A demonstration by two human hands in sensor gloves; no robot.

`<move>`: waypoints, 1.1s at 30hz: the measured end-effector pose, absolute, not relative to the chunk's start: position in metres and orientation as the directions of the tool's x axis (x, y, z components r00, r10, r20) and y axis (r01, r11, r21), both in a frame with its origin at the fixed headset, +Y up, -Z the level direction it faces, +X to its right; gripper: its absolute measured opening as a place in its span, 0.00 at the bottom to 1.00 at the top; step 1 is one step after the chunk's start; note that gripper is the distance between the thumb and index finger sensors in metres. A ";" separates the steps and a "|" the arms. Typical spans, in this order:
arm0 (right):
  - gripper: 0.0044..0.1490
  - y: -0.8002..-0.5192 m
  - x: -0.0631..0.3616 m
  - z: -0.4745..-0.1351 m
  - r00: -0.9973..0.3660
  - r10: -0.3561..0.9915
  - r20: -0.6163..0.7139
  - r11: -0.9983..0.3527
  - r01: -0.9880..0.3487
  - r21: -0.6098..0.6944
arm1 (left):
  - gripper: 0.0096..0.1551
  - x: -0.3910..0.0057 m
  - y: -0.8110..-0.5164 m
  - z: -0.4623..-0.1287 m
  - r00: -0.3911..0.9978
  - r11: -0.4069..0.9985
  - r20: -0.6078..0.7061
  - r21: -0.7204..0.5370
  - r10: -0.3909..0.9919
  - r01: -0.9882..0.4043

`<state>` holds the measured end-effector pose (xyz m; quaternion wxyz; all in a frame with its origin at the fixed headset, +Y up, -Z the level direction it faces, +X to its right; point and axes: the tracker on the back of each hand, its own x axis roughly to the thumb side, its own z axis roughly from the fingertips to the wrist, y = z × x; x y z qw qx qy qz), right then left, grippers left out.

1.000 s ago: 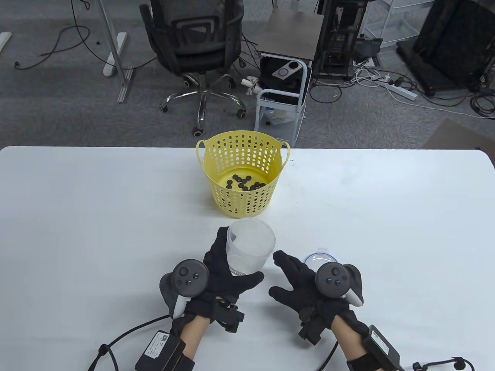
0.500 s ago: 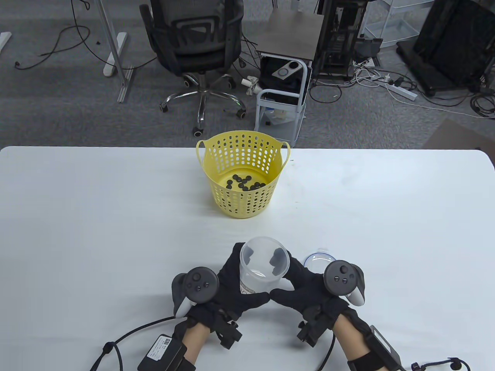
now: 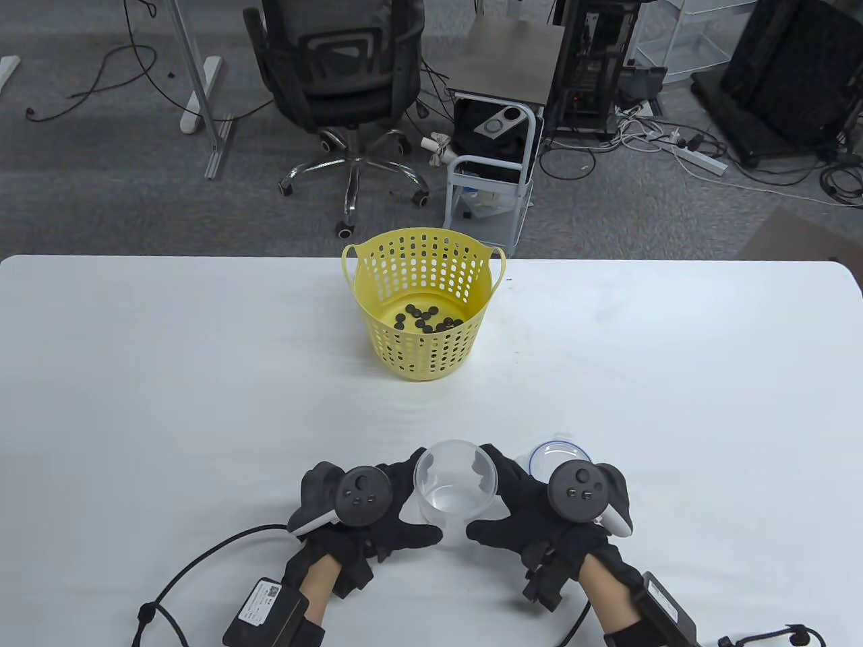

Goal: Pour Go stones into a laundry basket

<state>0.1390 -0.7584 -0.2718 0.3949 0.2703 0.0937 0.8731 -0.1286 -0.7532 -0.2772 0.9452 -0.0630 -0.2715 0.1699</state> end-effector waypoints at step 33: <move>0.70 -0.797 0.199 -0.306 -0.977 0.197 -0.075 -0.942 -0.210 0.260 | 0.57 -0.181 -0.761 -0.298 0.902 0.895 0.229 -0.353 0.365 -0.273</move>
